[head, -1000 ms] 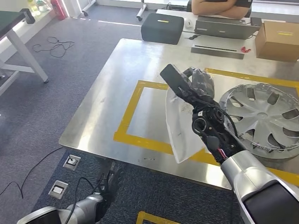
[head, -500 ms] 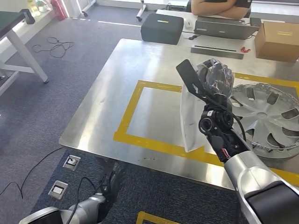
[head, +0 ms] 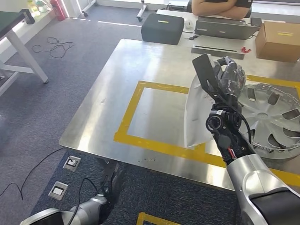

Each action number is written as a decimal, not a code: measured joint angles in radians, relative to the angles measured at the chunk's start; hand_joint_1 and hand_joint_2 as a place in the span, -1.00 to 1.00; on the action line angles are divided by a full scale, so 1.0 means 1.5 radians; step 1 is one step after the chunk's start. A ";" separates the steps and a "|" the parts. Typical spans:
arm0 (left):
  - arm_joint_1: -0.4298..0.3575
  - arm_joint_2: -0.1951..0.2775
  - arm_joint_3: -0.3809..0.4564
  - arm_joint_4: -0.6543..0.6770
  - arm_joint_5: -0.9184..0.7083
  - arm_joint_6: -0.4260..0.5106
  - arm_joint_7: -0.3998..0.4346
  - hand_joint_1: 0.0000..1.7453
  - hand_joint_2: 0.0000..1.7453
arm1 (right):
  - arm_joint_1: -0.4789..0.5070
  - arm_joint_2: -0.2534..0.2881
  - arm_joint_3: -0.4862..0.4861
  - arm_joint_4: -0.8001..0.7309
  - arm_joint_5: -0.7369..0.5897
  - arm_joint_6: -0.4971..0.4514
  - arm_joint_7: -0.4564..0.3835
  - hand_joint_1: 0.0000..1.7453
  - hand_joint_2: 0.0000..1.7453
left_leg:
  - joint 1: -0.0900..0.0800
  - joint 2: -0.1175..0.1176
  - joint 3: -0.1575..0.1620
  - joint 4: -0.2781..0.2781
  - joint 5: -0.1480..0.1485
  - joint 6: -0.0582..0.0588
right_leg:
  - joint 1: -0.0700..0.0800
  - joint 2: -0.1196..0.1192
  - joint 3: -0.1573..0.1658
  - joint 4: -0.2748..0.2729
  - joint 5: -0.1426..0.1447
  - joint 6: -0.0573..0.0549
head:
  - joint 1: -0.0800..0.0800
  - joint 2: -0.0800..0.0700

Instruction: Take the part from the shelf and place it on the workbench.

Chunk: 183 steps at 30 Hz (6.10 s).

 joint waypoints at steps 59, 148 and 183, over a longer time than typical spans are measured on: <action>0.001 0.037 -0.008 0.003 0.058 -0.018 -0.040 -1.00 -1.00 | 0.047 -0.068 0.063 -0.149 -0.713 0.308 -0.243 -1.00 -1.00 | 0.000 0.001 0.001 0.000 0.000 -0.001 | 0.002 0.002 0.000 0.000 0.000 -0.001 | 0.000 0.000; 0.022 0.080 0.000 0.002 0.056 -0.014 -0.046 -1.00 -1.00 | 0.545 -0.360 -0.004 -0.808 -0.722 0.496 -0.235 -1.00 -1.00 | 0.011 0.017 -0.015 0.003 0.018 0.014 | -0.012 0.003 -0.035 0.129 -0.114 0.029 | 0.000 0.000; 0.025 0.082 0.000 0.002 0.054 -0.017 -0.045 -1.00 -1.00 | 0.558 -0.359 -0.019 -0.806 -0.726 0.508 -0.236 -1.00 -1.00 | 0.008 0.020 -0.047 -0.005 0.052 0.017 | -0.011 -0.001 0.004 0.179 -0.116 0.032 | 0.003 0.000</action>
